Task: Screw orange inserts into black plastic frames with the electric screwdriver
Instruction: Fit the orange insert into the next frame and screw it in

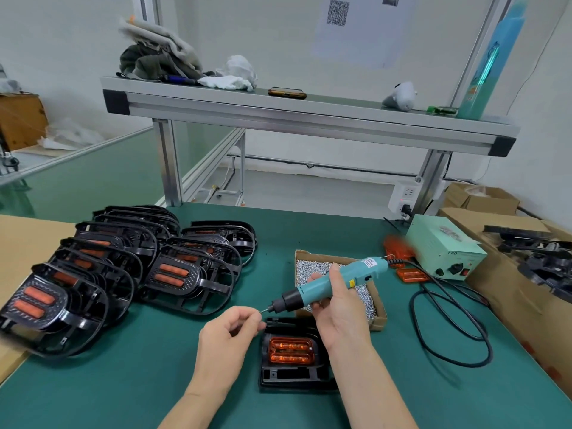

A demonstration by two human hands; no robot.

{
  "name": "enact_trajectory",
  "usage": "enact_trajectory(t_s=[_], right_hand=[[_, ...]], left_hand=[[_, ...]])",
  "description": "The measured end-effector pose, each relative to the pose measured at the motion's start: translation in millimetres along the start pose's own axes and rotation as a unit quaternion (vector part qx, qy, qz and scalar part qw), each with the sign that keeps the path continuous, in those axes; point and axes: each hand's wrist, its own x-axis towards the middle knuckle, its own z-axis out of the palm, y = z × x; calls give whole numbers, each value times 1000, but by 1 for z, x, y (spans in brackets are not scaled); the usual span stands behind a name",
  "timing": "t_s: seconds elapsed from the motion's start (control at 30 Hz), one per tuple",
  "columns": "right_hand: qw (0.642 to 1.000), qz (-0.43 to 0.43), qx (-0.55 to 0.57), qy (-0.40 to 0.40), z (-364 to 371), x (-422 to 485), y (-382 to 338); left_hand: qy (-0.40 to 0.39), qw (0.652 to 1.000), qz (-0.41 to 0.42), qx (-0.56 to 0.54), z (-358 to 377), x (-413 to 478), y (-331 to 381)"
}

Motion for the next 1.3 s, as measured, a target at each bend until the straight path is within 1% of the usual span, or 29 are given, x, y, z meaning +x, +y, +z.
enact_trajectory(t_s=[0.2, 0.37, 0.53, 1.03, 1.3], right_hand=[[1000, 8, 4, -10, 1, 1, 2], [1000, 12, 8, -12, 2, 0, 2], [1000, -2, -1, -20, 0, 1, -1], [1000, -13, 1, -20, -1, -1, -4], [1000, -5, 0, -13, -2, -1, -4]], left_hand=[[-11, 999, -14, -33, -1, 2, -2], [-2, 1000, -4, -26, -1, 2, -1], [9, 1000, 4, -24, -2, 3, -2], [5, 999, 22, -43, -1, 5, -5], [4, 999, 21, -50, -2, 5, -7]])
